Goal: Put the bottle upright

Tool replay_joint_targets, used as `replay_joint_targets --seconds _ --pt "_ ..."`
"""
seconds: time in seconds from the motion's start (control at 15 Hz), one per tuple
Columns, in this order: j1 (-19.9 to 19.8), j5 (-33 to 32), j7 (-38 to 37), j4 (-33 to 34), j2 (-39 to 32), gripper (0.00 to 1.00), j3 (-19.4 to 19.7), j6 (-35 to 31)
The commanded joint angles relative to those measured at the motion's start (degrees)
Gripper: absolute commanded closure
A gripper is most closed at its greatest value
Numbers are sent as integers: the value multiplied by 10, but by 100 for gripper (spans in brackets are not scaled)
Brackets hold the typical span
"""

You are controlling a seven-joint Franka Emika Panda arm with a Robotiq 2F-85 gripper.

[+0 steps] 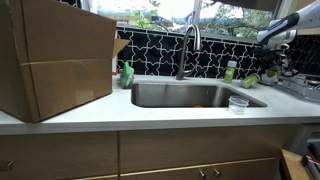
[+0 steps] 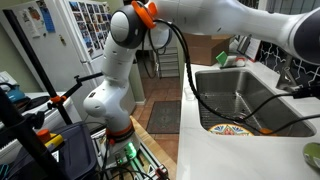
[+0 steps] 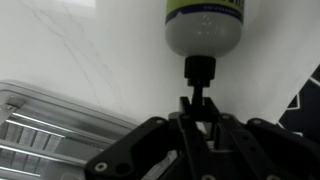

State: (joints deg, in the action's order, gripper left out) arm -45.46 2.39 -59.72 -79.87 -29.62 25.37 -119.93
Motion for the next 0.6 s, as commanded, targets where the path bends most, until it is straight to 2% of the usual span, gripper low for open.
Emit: replay_joint_targets --seconds 0.0,0.53 --pt "51 -72 -26 -57 28 96 26 -55" --pt "134 -174 -54 -116 58 96 66 -132"
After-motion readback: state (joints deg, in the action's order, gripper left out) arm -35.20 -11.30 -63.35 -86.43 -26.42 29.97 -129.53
